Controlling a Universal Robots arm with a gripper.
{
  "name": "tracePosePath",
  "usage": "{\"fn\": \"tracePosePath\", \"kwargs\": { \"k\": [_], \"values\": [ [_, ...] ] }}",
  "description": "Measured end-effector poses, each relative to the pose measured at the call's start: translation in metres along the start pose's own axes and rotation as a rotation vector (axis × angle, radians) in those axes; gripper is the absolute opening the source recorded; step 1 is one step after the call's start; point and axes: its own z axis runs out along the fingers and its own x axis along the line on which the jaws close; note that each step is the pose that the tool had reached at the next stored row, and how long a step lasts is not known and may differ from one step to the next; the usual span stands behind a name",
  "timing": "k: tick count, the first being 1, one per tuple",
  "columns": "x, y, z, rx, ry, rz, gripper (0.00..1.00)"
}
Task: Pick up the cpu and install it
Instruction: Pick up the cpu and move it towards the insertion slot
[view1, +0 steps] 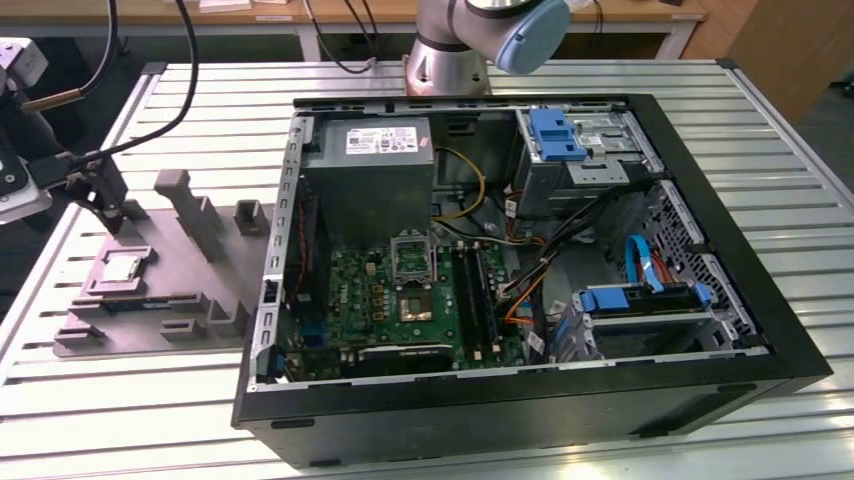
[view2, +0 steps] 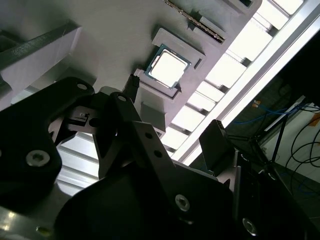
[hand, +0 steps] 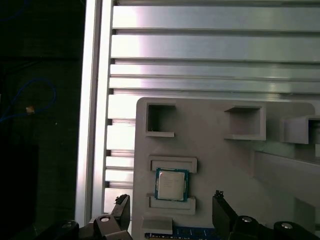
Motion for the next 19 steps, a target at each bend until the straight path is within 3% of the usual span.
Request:
{"fn": "tracePosePath", "kwargs": {
  "k": [5,11,19],
  "values": [
    [-0.0001,-0.0003,0.0018,0.0001,-0.0005,0.000,0.75],
    [-0.0008,-0.0043,0.0122,0.0000,-0.0008,0.000,0.75],
    [-0.0039,-0.0050,0.0245,-0.0165,-0.0010,0.000,0.75]
  ]
}}
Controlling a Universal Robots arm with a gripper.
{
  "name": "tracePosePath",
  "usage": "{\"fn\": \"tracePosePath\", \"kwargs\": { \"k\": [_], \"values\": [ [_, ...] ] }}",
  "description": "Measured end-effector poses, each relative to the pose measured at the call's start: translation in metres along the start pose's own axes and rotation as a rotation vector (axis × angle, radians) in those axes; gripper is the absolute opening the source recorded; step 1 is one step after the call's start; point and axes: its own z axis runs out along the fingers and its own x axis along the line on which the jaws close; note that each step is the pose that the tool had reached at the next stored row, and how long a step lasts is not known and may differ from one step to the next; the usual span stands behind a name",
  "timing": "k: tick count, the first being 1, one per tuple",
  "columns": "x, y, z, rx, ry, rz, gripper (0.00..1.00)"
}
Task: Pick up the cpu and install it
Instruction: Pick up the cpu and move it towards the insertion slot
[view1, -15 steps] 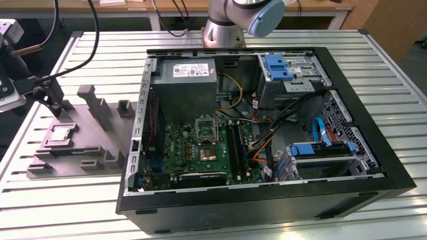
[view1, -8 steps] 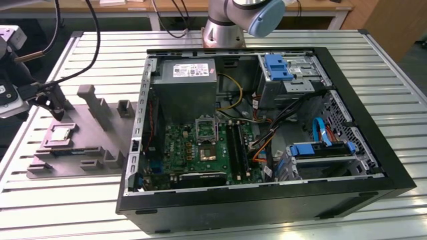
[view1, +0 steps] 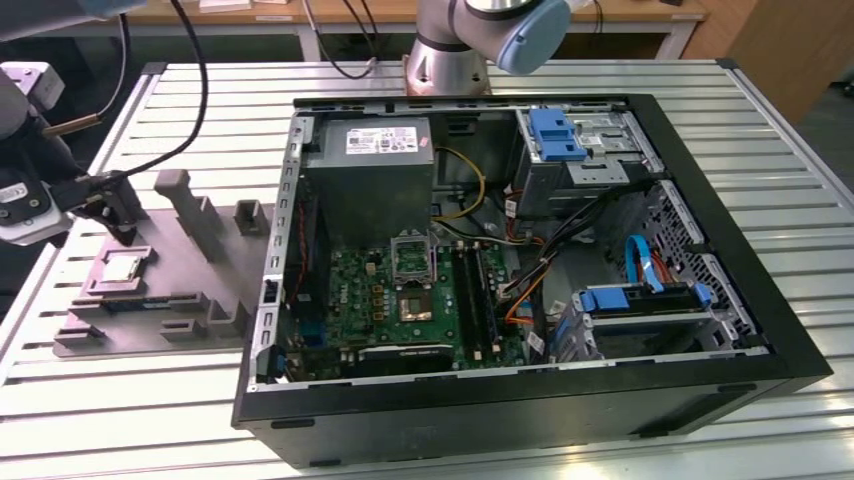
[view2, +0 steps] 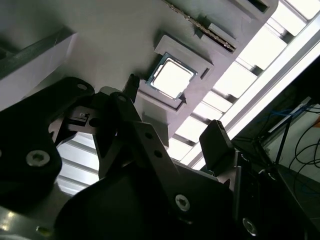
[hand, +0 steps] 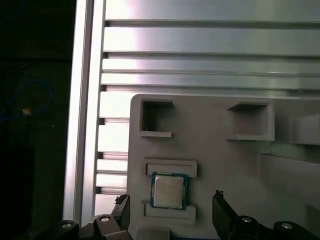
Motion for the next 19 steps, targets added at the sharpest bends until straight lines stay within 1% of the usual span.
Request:
{"fn": "tracePosePath", "kwargs": {
  "k": [4,8,19],
  "values": [
    [-0.0004,-0.0006,0.0066,-0.0002,-0.0007,0.004,0.75],
    [-0.0006,-0.0010,0.0120,0.0038,-0.0008,0.006,0.75],
    [-0.0006,-0.0010,0.0127,0.0044,-0.0008,0.006,0.75]
  ]
}}
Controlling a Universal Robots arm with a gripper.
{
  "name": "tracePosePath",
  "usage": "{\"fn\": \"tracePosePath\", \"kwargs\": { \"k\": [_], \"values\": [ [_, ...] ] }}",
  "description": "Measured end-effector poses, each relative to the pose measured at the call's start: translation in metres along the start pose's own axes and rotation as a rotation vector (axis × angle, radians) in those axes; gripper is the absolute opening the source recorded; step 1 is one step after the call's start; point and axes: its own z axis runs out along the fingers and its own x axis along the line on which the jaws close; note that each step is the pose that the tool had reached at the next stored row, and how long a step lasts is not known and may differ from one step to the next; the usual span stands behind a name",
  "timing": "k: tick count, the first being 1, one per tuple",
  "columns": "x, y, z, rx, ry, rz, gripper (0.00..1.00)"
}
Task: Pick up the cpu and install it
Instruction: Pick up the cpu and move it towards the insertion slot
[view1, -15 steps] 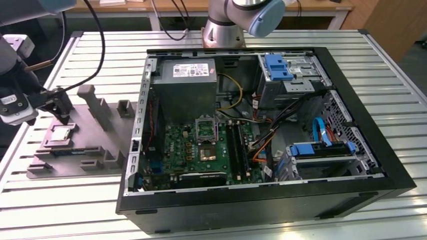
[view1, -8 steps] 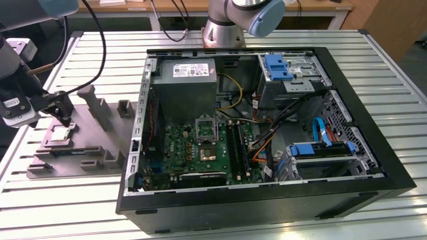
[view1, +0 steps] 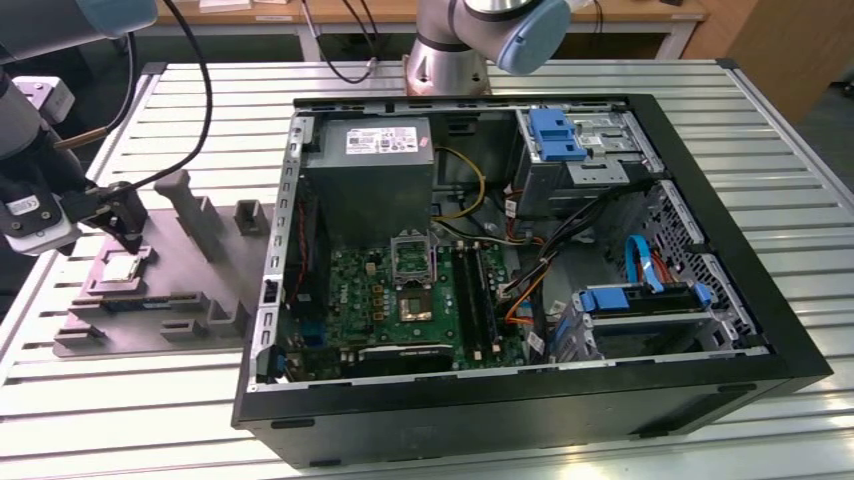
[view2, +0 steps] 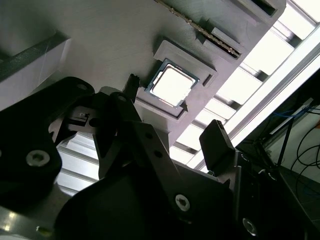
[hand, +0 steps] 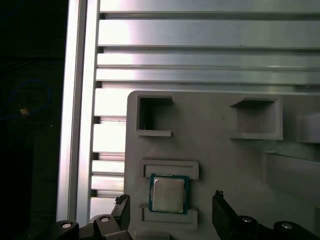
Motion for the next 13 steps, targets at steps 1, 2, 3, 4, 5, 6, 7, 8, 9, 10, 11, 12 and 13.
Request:
{"fn": "tracePosePath", "kwargs": {
  "k": [1,2,3,4,5,6,7,8,9,10,11,12,13],
  "values": [
    [0.0000,0.0000,0.0000,0.0000,0.0000,0.000,0.75],
    [0.0000,0.0000,0.0000,0.0000,0.0000,0.000,0.75],
    [0.0000,0.0000,0.0000,0.0000,0.0000,0.000,0.75],
    [0.0000,0.0000,0.0000,0.0000,0.0000,0.000,0.75],
    [0.0000,0.0000,0.0001,0.0000,0.0000,0.000,0.76],
    [0.0000,0.0000,0.0000,0.0001,0.0000,0.000,0.82],
    [0.0000,0.0000,0.0001,0.0001,0.0000,0.000,0.82],
    [0.0000,0.0000,0.0003,0.0000,0.0000,0.000,0.82],
    [0.0000,0.0000,0.0004,0.0000,0.0000,0.000,0.88],
    [-0.0001,0.0000,0.0010,-0.0001,-0.0003,0.000,0.88],
    [-0.0001,-0.0001,0.0018,-0.0002,-0.0005,0.000,0.88],
    [-0.0002,-0.0002,0.0030,0.0000,-0.0002,0.000,0.87],
    [-0.0002,-0.0003,0.0047,0.0000,0.0000,0.000,0.87]
  ]
}}
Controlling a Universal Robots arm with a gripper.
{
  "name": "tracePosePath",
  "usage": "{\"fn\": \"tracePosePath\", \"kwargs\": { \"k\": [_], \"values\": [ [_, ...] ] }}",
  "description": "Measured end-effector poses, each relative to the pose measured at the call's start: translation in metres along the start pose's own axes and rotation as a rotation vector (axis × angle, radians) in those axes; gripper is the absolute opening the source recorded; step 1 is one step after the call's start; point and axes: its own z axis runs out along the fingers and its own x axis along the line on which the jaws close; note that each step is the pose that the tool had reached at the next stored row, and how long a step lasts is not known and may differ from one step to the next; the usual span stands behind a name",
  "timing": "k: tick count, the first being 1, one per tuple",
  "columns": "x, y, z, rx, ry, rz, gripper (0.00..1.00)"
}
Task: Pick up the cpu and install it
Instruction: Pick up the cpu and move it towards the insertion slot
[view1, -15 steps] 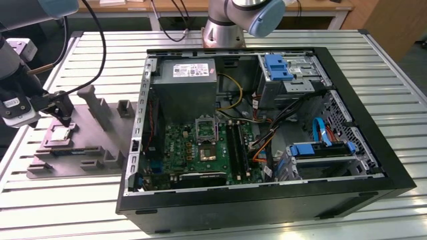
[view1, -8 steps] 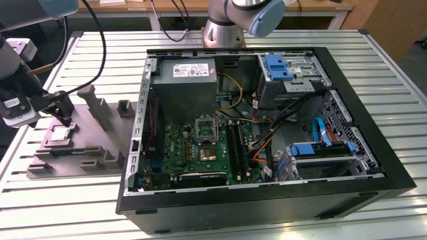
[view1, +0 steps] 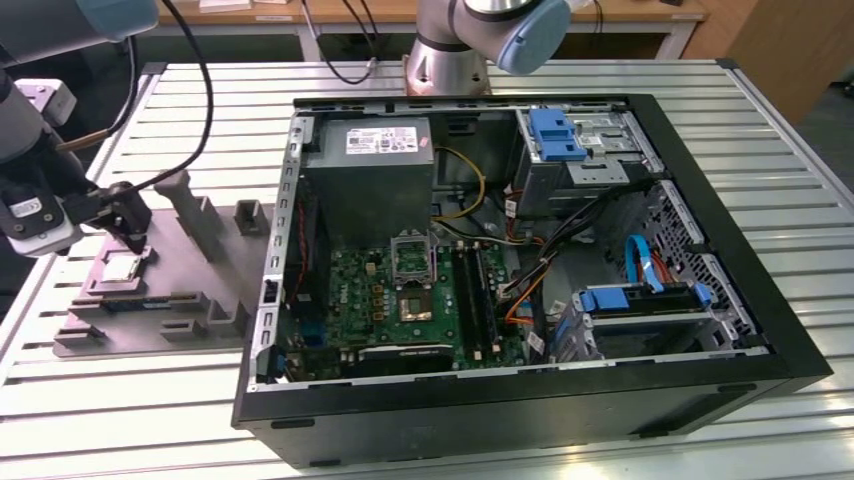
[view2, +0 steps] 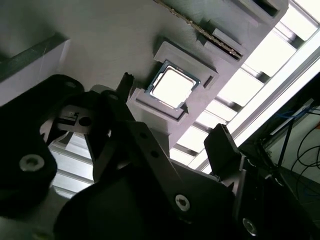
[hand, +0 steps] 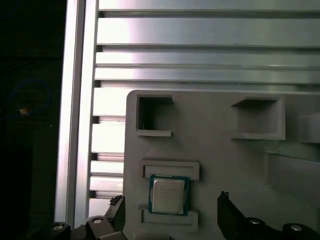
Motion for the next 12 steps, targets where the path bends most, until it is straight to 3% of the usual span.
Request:
{"fn": "tracePosePath", "kwargs": {
  "k": [3,12],
  "values": [
    [-0.0002,-0.0004,0.0054,0.0000,0.0001,0.000,0.74],
    [-0.0009,-0.0014,0.0213,0.0035,-0.0001,0.000,0.74]
  ]
}}
